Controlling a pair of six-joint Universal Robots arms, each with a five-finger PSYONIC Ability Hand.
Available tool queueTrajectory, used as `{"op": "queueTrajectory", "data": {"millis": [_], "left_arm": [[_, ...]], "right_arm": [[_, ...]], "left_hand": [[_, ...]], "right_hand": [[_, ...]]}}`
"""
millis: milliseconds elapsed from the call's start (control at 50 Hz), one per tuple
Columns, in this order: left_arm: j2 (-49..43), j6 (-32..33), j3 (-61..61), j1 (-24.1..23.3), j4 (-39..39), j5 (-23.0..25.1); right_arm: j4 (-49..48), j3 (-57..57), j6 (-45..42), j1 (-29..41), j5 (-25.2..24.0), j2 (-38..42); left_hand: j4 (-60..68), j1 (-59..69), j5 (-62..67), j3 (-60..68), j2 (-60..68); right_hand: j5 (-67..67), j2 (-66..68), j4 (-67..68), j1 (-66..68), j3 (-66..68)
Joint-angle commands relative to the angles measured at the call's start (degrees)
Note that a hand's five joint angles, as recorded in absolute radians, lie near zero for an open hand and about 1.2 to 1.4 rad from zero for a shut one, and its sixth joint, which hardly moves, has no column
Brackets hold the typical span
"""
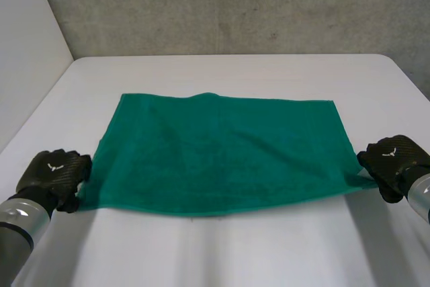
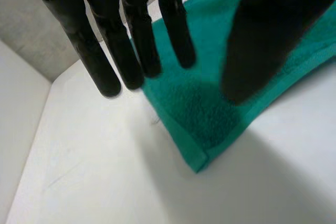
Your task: Fold the towel.
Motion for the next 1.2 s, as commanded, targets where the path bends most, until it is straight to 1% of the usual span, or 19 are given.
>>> {"op": "queueTrajectory", "data": {"millis": [20,60,120,200,340,480,600,820,880,900,920,940,960,980,1000,1020,1160,1180,1200], "left_arm": [[-1.5,-1.7,0.7,2.3,-0.1,7.6],[-1.8,-1.7,0.6,3.0,-0.1,8.5],[-2.7,-1.7,0.6,3.3,0.3,8.9],[-4.9,-1.7,0.9,3.2,0.8,8.9],[-11.3,-1.7,2.1,0.8,3.9,8.8],[-15.0,-1.7,4.1,-0.3,5.9,8.5],[-17.7,-1.7,6.8,-0.4,7.5,8.5],[-21.3,-1.7,9.9,-0.5,9.0,8.5],[-22.4,-1.6,10.6,-0.5,9.9,8.5],[-22.4,-1.6,10.6,-0.5,9.9,8.5],[-22.6,-1.6,10.8,-0.5,10.0,8.5],[-23.3,-1.6,11.2,-0.5,10.5,8.5],[-23.5,-1.6,11.4,-0.5,10.6,8.5],[-23.5,-1.6,11.4,-0.5,10.6,8.5],[-23.6,-1.6,11.6,-0.5,10.7,8.5],[-23.8,-1.6,12.1,-0.5,10.8,8.5],[-21.6,-1.6,11.8,-0.5,10.1,8.4],[-16.9,-1.7,10.8,-0.5,8.7,8.5],[-15.3,-1.6,10.0,-0.5,7.7,8.5]], "right_arm": [[-5.0,1.8,4.4,-0.2,-0.7,0.4],[-5.8,2.3,4.9,-0.3,-0.7,0.4],[-7.0,2.8,5.3,-0.5,-0.9,0.4],[-7.2,3.1,5.5,-0.5,-1.9,0.4],[-7.3,3.1,5.5,-0.4,-2.0,0.5],[-8.1,3.5,5.5,-0.4,-2.0,0.5],[-8.5,3.6,5.5,-0.4,-2.0,0.5],[-9.1,3.7,5.5,-0.4,-2.0,0.8],[-9.1,3.7,5.5,-0.4,-2.0,0.9],[-9.1,3.7,5.5,-0.4,-2.0,1.0],[-9.1,3.7,5.5,-0.4,-2.0,1.1],[-9.1,3.7,5.5,-0.4,-2.0,1.1],[-9.1,3.7,5.5,-0.3,-2.0,1.2],[-9.1,3.7,5.5,-0.4,-2.0,1.2],[-9.2,3.6,5.5,-0.3,-2.0,1.2],[-9.2,3.6,5.5,-0.3,-2.0,1.2],[-8.5,2.5,5.0,-0.1,-1.8,1.0],[-8.2,2.2,4.8,0.0,-1.6,1.0],[-8.0,2.0,4.6,0.0,-1.6,1.0]], "left_hand": [[-15.5,-12.7,-15.6,-15.7,-15.5],[-20.7,-17.9,-20.8,-20.9,-20.7],[-22.6,-19.8,-22.6,-22.7,-22.6],[-21.9,-19.1,-22.0,-22.1,-21.9],[-19.4,-16.6,-19.4,-19.6,-19.4],[-15.7,-12.9,-15.7,-15.8,-15.7],[-7.3,-4.5,-7.3,-7.4,-7.3],[0.1,2.9,0.1,0.0,0.1],[6.2,8.9,6.1,6.0,6.2],[6.2,9.0,6.1,6.0,6.2],[8.0,10.8,8.0,7.9,8.0],[16.7,19.5,16.6,16.5,16.7],[20.3,23.0,20.2,20.1,20.3],[20.3,23.1,20.3,20.2,20.3],[25.3,28.1,25.3,25.1,25.3],[33.2,35.9,33.1,33.0,33.2],[33.3,36.0,33.2,33.1,33.3],[33.3,36.0,33.2,33.1,33.3],[33.3,36.0,33.2,33.1,33.3]], "right_hand": [[13.0,12.5,11.9,23.8,12.1],[13.0,12.5,11.9,23.8,12.1],[13.0,12.5,11.9,23.8,12.1],[13.0,12.5,11.9,23.8,12.1],[13.0,12.5,11.9,23.8,12.1],[13.0,12.5,11.9,23.8,12.1],[13.0,12.5,11.9,23.8,12.1],[13.0,12.5,11.9,23.8,12.1],[13.0,12.5,11.9,23.8,12.1],[13.0,12.5,11.9,23.8,12.1],[13.0,12.5,11.9,23.8,12.1],[13.0,12.5,11.9,23.8,12.1],[13.0,12.5,11.9,23.8,12.1],[13.0,12.5,11.9,23.8,12.1],[13.0,12.5,11.9,23.8,12.1],[13.0,12.5,11.9,23.8,12.1],[13.0,12.5,11.9,23.8,12.1],[13.0,12.5,11.9,23.8,12.1],[13.0,12.5,11.9,23.8,12.1]]}}
